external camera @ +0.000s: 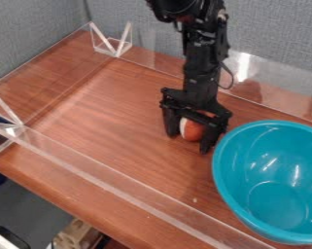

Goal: Put the mushroom in the blue bowl

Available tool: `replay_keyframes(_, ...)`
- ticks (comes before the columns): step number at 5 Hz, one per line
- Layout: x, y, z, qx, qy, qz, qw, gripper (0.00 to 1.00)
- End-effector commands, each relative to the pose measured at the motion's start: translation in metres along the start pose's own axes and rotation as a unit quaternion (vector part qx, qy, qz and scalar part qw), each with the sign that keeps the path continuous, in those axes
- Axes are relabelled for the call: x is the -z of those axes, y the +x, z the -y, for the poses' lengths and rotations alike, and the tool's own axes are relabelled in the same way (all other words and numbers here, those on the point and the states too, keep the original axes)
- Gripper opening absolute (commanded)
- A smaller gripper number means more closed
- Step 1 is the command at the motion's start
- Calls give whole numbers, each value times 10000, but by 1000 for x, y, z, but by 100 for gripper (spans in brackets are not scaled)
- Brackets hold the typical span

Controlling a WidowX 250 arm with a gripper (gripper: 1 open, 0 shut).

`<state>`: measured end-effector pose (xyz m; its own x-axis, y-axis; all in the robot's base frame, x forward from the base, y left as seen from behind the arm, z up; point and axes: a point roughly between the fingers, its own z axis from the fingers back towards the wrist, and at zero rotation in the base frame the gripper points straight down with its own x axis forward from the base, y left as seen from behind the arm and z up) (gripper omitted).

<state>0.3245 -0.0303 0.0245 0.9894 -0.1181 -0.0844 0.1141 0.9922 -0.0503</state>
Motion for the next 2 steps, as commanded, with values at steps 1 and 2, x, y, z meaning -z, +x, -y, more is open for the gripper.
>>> replay_keyframes(1,-12,11,-4,-67,-4,240,9997,100)
replay_keyframes(2,-11,14,-5,-93,-10,238,9997,100)
